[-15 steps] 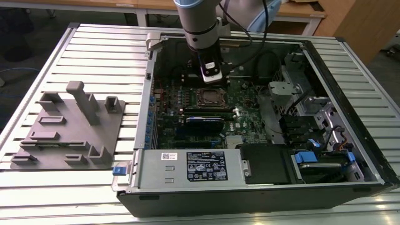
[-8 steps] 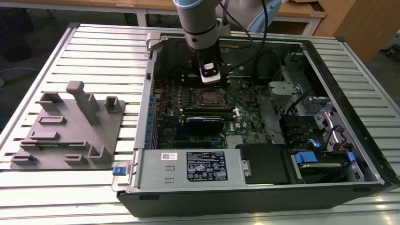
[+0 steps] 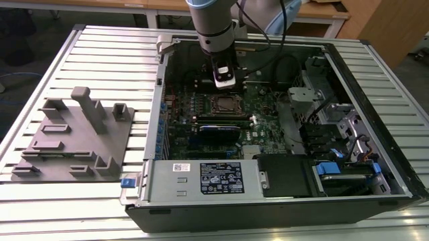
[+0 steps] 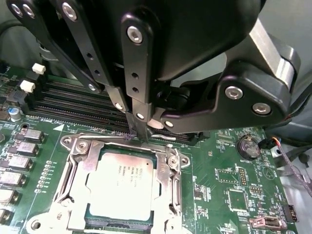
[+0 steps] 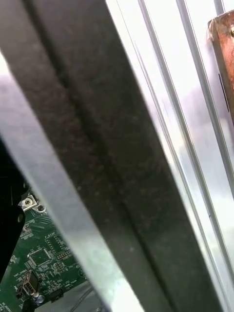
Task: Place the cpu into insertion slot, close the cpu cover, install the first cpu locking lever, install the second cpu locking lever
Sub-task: 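Install the first cpu locking lever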
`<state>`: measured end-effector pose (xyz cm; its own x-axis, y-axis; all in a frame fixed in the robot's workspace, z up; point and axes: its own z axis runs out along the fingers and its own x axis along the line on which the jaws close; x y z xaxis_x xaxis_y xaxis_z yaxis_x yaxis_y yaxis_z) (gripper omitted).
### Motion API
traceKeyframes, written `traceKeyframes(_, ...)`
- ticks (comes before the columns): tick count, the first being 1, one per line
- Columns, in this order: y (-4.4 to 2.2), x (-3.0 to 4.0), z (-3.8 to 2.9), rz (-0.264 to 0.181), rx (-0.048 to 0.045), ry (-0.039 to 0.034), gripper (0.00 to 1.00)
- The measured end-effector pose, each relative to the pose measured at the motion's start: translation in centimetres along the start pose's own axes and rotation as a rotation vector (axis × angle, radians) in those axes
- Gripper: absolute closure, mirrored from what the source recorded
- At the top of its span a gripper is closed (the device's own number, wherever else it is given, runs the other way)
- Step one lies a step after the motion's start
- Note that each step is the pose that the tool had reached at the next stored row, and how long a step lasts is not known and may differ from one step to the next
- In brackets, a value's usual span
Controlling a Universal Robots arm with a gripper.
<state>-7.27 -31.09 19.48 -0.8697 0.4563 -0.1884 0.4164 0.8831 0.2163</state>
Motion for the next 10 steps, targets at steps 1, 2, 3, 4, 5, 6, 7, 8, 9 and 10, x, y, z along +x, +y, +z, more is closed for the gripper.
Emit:
traceKeyframes(1, 0.02, 0.01, 0.01, 0.002, 0.0009, -0.0006, 0.89)
traceKeyframes(2, 0.03, 0.02, 0.01, 0.003, 0.0012, -0.0011, 0.89)
traceKeyframes(3, 0.03, 0.04, 0.01, 0.003, 0.0014, -0.0015, 0.89)
traceKeyframes(4, 0.03, 0.06, 0.01, 0.003, 0.0019, -0.0023, 0.89)
traceKeyframes(5, 0.04, 0.06, 0.03, 0.002, 0.0036, -0.0042, 0.89)
traceKeyframes(6, 0.04, 0.07, 0.05, 0.002, 0.0066, -0.0069, 0.89)
traceKeyframes(7, 0.04, 0.07, 0.06, 0.001, 0.0112, -0.01, 0.89)
traceKeyframes(8, 0.04, 0.07, 0.07, 0.0, 0.0159, -0.0134, 0.89)
traceKeyframes(9, 0.03, 0.08, 0.1, 0.0, 0.0196, -0.0164, 0.89)
traceKeyframes(10, 0.03, 0.08, 0.12, 0.0, 0.0229, -0.019, 0.89)
